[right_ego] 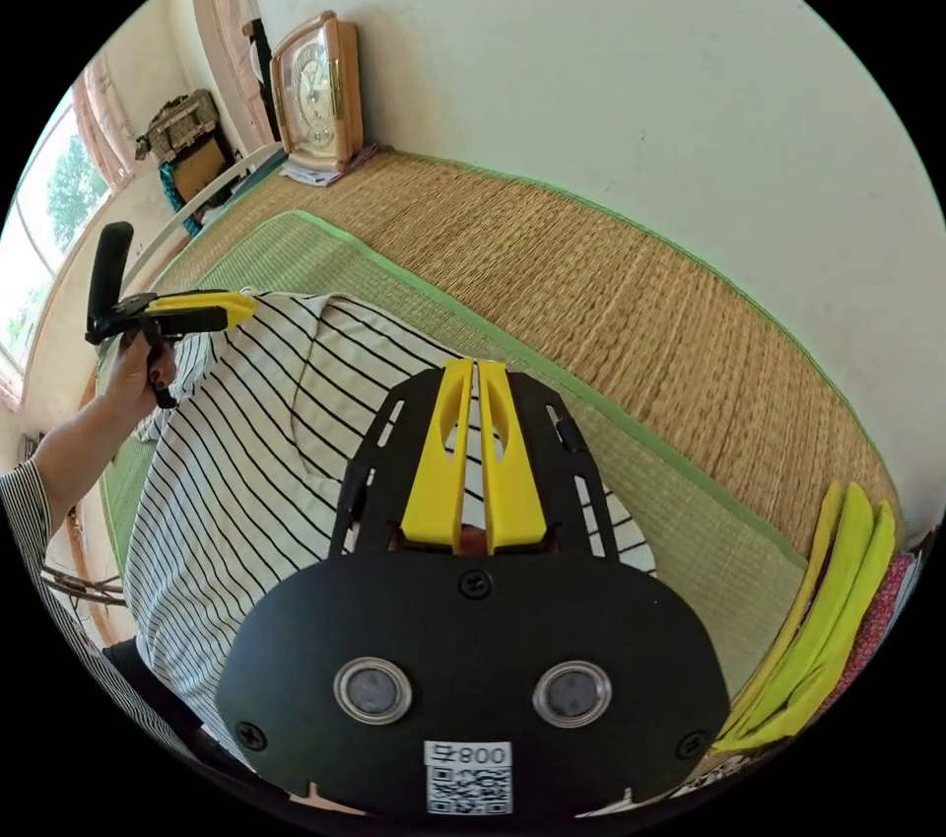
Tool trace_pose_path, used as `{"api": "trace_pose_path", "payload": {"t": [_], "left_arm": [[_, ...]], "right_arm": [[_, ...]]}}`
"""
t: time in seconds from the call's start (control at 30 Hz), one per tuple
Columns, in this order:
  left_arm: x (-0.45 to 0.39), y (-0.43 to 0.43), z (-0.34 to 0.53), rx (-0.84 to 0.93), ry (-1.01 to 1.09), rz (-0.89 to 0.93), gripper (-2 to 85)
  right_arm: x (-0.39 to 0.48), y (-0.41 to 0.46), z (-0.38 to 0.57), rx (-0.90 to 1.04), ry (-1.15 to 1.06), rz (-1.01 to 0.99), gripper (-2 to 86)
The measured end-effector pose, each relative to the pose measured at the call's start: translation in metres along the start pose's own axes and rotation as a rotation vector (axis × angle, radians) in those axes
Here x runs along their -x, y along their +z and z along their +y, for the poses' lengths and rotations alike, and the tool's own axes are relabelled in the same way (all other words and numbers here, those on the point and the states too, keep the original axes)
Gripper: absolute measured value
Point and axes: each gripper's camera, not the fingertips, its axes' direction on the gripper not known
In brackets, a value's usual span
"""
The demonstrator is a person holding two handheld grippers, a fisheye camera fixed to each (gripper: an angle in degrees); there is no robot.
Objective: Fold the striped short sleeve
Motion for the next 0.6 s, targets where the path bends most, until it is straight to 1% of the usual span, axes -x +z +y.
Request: {"api": "trace_pose_path", "payload": {"t": [0.1,0.13,0.2,0.27,0.37,0.47,0.53,0.6], "left_arm": [[0.007,0.003,0.017,0.04,-0.013,-0.029,5.5],[0.013,0.008,0.022,0.071,-0.039,-0.052,5.0],[0.022,0.012,0.029,0.069,-0.058,-0.053,3.4],[0.036,0.009,0.038,0.043,-0.132,0.008,1.9],[0.041,-0.004,0.053,-0.015,-0.159,-0.007,1.8],[0.044,-0.022,0.075,-0.084,-0.185,0.001,2.1],[0.044,-0.027,0.089,-0.117,-0.186,0.026,2.2],[0.043,-0.025,0.101,-0.09,-0.185,0.052,2.2]], "right_arm": [[-0.024,-0.019,0.034,0.011,0.054,0.057,1.2],[-0.033,-0.016,0.043,0.04,0.071,0.066,1.1],[-0.047,0.0,0.05,0.112,0.103,0.091,0.8],[-0.06,-0.004,0.057,0.067,0.137,0.021,0.5],[-0.077,-0.01,0.059,0.066,0.188,-0.06,0.3],[-0.07,-0.025,0.063,0.059,0.194,-0.039,0.2],[-0.051,-0.055,0.071,0.004,0.169,0.012,0.1],[-0.038,-0.079,0.082,-0.029,0.155,0.023,0.1]]}}
